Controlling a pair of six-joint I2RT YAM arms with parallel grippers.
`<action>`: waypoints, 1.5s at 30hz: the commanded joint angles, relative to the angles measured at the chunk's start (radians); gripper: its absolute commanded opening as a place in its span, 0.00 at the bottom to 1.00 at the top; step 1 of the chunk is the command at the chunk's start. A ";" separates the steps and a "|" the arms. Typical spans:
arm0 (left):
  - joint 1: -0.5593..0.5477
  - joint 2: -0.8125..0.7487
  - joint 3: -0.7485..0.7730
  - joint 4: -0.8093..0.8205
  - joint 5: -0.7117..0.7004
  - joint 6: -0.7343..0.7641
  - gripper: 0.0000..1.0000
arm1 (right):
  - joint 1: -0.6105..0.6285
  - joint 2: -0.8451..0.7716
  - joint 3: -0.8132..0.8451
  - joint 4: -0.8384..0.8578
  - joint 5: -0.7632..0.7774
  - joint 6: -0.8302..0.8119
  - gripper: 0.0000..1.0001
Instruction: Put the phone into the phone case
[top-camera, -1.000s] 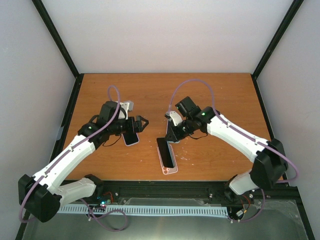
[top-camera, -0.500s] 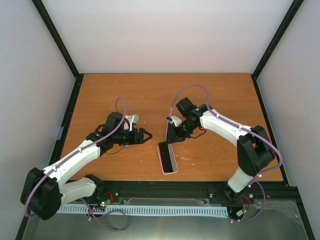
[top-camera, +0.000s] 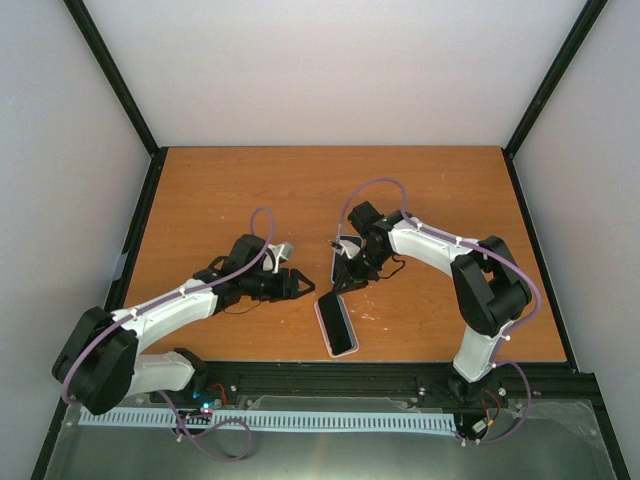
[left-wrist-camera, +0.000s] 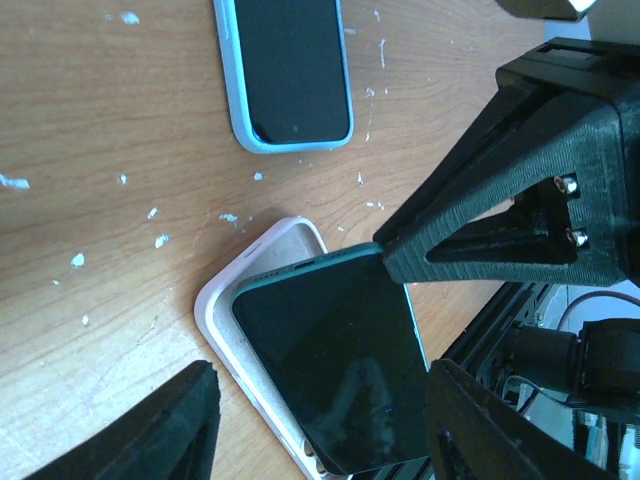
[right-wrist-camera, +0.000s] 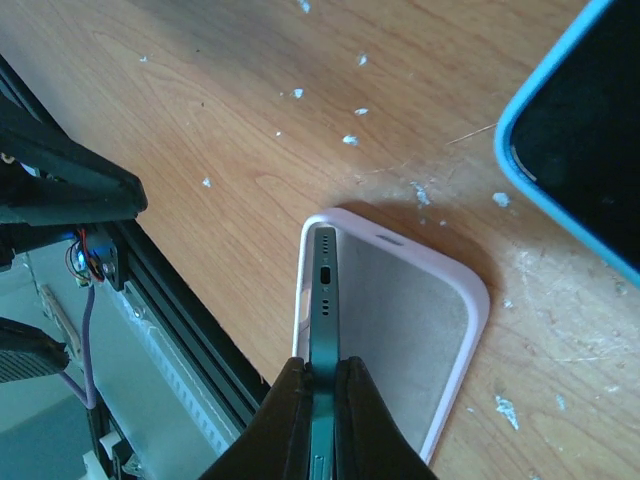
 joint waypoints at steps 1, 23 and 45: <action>-0.016 0.021 -0.030 0.091 0.009 -0.043 0.55 | -0.026 0.024 -0.040 0.071 -0.041 -0.008 0.03; -0.048 0.100 -0.172 0.263 0.091 -0.158 0.50 | -0.032 -0.098 -0.338 0.512 -0.030 0.201 0.03; -0.049 0.327 -0.025 0.334 0.097 -0.090 0.35 | -0.032 -0.163 -0.461 0.854 0.024 0.424 0.03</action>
